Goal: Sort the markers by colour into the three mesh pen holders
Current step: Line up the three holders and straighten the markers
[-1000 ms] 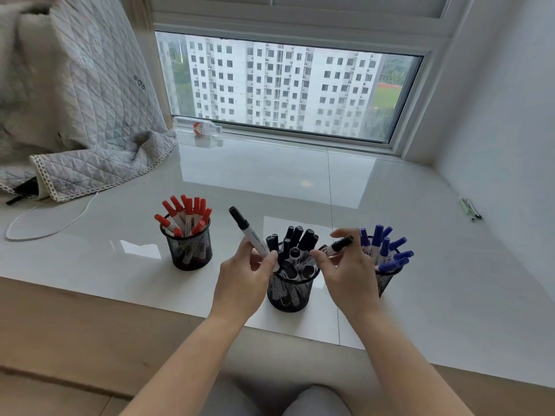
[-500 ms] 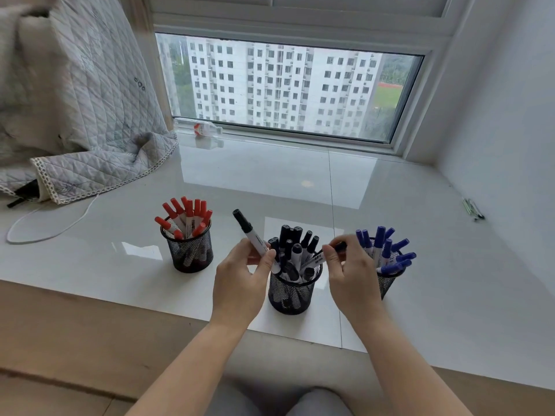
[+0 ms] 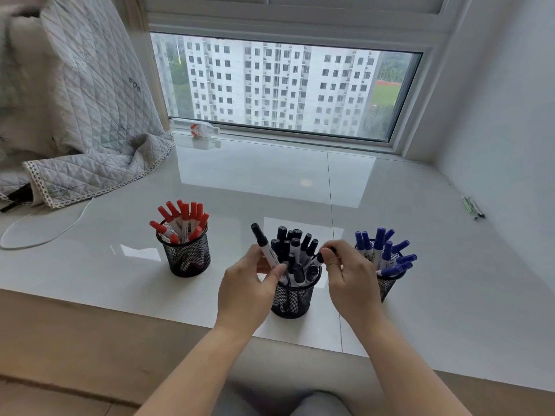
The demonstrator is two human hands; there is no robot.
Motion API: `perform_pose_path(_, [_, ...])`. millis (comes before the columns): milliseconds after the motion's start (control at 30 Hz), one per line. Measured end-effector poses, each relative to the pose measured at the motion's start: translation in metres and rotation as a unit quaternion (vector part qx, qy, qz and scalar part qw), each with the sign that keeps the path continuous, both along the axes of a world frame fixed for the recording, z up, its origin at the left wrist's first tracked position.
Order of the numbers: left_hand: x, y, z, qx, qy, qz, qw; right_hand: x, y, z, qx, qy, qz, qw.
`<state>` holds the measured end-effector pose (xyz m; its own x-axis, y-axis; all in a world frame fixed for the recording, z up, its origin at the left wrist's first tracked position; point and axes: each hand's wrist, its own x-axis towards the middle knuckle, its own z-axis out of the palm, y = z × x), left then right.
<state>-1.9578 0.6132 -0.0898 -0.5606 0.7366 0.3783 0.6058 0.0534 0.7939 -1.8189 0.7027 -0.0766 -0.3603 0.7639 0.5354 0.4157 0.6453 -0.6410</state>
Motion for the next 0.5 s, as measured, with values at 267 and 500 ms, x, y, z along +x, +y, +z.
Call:
perform_pose_path(267, [0.008, 0.003, -0.011, -0.011, 0.037, 0.022, 0.999, 0.001, 0.0, -0.004, 0.014, 0.003, -0.014, 1.0])
perform_pose_path(500, [0.0, 0.006, 0.014, 0.111, 0.011, 0.056, 0.992, 0.002, 0.0, -0.005, 0.01, 0.003, -0.006, 1.0])
